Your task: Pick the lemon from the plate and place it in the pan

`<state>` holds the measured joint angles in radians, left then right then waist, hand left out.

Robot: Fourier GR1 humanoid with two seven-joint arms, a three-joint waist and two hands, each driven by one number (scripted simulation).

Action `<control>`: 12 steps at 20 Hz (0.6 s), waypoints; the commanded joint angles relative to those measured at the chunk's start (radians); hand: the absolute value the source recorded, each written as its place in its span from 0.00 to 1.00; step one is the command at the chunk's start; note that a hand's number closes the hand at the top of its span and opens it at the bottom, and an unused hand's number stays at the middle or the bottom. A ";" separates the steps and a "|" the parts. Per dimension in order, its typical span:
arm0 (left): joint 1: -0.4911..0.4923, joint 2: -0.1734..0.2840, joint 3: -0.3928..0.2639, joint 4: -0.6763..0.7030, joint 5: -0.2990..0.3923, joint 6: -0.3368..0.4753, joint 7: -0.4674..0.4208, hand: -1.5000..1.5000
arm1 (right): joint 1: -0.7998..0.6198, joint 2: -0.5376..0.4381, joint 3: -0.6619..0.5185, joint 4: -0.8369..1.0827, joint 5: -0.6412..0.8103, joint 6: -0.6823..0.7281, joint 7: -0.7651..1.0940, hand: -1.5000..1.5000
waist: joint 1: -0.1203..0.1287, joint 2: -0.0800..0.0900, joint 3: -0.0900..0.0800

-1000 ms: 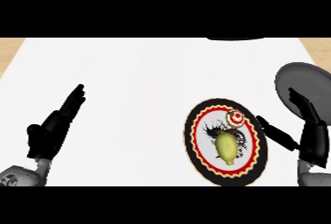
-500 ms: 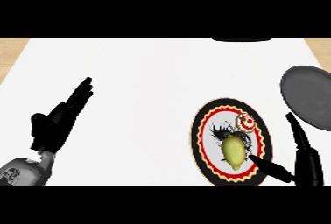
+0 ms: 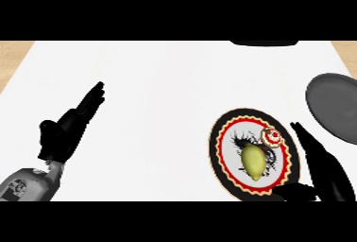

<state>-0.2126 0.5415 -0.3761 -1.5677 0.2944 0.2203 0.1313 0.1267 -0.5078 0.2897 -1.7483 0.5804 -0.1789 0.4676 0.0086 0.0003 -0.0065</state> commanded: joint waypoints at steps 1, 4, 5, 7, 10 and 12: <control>-0.005 0.000 0.014 -0.013 -0.006 0.006 0.033 0.50 | -0.053 -0.013 0.081 -0.138 0.021 0.212 0.273 0.00 | -0.001 -0.003 0.003; -0.006 -0.006 0.012 -0.029 -0.007 -0.015 0.032 0.50 | -0.195 0.090 0.150 -0.107 0.028 0.314 0.449 0.00 | 0.015 0.000 0.004; -0.022 -0.031 0.020 0.029 -0.025 -0.018 0.006 0.50 | -0.190 0.099 0.162 -0.159 0.043 0.338 0.502 0.00 | -0.003 0.000 0.005; -0.004 -0.050 0.032 0.115 -0.039 -0.060 -0.085 0.50 | -0.227 0.116 0.145 -0.176 0.029 0.397 0.569 0.00 | -0.009 0.001 0.005; 0.023 -0.015 0.069 -0.057 -0.028 -0.053 0.049 0.50 | -0.272 0.163 0.152 -0.159 0.085 0.436 0.640 0.00 | -0.002 -0.002 0.006; 0.037 -0.074 0.069 0.039 -0.059 -0.052 -0.030 0.50 | -0.196 0.191 0.210 -0.212 0.155 0.408 0.674 0.00 | -0.011 -0.001 0.006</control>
<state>-0.1967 0.5030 -0.3283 -1.5553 0.2552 0.1815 0.1342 -0.0842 -0.3569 0.4571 -1.9122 0.6734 0.1812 1.0135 0.0039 -0.0008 -0.0014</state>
